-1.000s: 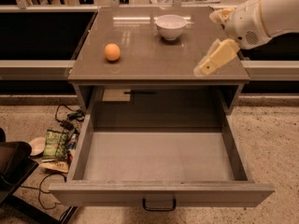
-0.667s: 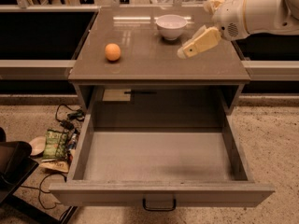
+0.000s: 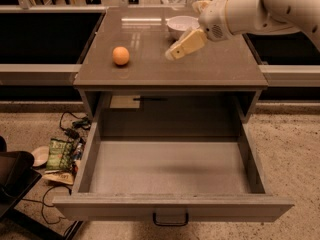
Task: Place orange into top drawer
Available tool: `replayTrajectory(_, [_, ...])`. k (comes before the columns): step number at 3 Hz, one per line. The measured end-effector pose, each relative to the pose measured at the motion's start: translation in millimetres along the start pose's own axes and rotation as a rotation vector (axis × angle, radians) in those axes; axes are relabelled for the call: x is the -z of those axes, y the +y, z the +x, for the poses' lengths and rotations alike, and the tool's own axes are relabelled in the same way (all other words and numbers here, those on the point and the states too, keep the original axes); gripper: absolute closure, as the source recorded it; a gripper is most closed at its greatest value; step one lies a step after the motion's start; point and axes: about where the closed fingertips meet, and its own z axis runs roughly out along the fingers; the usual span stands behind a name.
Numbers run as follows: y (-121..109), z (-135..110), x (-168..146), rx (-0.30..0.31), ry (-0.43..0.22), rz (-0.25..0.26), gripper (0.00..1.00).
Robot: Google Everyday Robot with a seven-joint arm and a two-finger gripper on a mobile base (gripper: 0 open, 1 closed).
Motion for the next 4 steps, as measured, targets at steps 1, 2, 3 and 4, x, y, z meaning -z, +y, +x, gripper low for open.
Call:
replayTrajectory(1, [0,-15,-62,-0.015,0.012,0.006,0.00])
replayTrajectory(2, [6,-16,-113,-0.058,0.024,-0.012,0.00])
replayTrajectory(3, [21,-14,-158,-0.105,0.003,-0.056,0.00])
replayTrajectory(4, [35,-16,-193,-0.130,-0.017,-0.103,0.00])
